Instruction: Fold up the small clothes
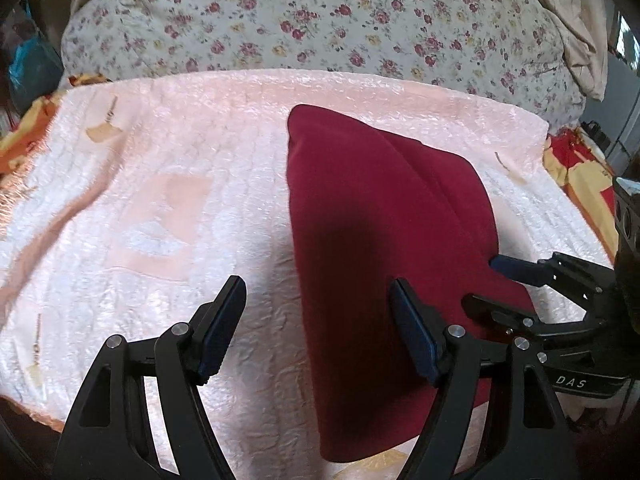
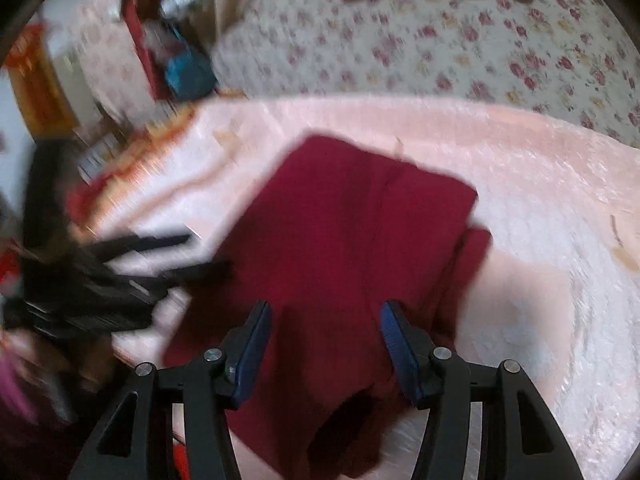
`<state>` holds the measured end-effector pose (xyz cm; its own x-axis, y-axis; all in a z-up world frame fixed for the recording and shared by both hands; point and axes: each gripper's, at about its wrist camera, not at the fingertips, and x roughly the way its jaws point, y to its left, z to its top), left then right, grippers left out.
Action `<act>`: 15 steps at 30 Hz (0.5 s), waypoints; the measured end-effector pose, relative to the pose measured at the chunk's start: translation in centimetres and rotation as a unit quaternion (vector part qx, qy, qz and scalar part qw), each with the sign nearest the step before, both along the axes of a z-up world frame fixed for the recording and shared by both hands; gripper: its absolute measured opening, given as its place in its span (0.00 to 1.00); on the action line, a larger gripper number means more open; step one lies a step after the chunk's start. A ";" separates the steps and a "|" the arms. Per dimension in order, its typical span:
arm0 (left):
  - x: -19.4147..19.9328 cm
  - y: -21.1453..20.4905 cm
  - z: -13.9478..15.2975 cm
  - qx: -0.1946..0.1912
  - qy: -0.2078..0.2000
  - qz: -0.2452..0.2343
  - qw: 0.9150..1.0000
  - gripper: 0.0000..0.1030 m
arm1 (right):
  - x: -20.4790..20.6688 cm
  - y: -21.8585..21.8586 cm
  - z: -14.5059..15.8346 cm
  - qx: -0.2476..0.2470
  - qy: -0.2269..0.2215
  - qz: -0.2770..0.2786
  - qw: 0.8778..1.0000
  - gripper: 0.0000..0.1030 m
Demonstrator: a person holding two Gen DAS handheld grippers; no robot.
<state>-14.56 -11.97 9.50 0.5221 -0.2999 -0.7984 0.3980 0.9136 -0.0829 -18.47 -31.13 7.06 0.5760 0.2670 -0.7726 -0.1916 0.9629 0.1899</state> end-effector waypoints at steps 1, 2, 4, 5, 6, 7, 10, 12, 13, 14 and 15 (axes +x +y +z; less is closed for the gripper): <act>-0.2 0.0 0.1 0.004 -0.005 0.001 1.000 0.72 | -0.1 -0.2 -0.2 0.000 -0.002 -0.001 1.000 0.53; -0.4 -0.1 0.2 0.008 -0.010 0.003 1.000 0.72 | -0.3 -0.3 -0.3 0.005 -0.004 -0.004 1.000 0.53; -0.7 -0.2 0.4 0.013 -0.019 0.007 1.000 0.72 | -0.6 -0.7 -0.2 0.009 -0.001 -0.006 1.000 0.53; -0.8 -0.1 0.5 0.012 -0.022 0.008 1.000 0.72 | -0.6 -0.8 -0.1 0.013 -0.001 -0.007 1.000 0.53; -1.0 -0.1 0.7 0.011 -0.026 0.011 1.000 0.72 | -0.8 -1.0 0.0 0.019 0.000 -0.010 1.000 0.53; -1.2 0.0 0.8 0.011 -0.029 0.012 0.999 0.72 | -1.0 -1.3 0.3 0.024 0.000 -0.013 1.000 0.53; -1.7 0.1 1.4 0.010 -0.040 0.016 0.999 0.72 | -2.3 -1.3 1.7 0.033 -0.019 -0.017 0.999 0.53; -2.0 0.2 1.9 0.006 -0.046 0.018 0.999 0.72 | -3.4 -1.1 3.0 0.025 -0.047 -0.021 0.998 0.53; -2.1 0.2 2.1 0.005 -0.050 0.020 0.999 0.72 | -3.9 -1.0 3.6 0.023 -0.058 -0.022 0.998 0.53; -2.3 0.3 2.3 0.005 -0.054 0.022 0.998 0.72 | -4.3 -0.9 4.2 0.022 -0.069 -0.024 0.997 0.53; -2.4 0.3 2.6 0.004 -0.059 0.024 0.998 0.72 | -4.7 -0.9 4.7 0.023 -0.080 -0.028 0.996 0.53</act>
<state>-16.99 -11.68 12.13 0.6265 -0.2667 -0.7324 0.3612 0.9320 -0.0303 -23.16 -31.99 11.78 0.7057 0.2638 -0.6575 -0.1688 0.9640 0.2055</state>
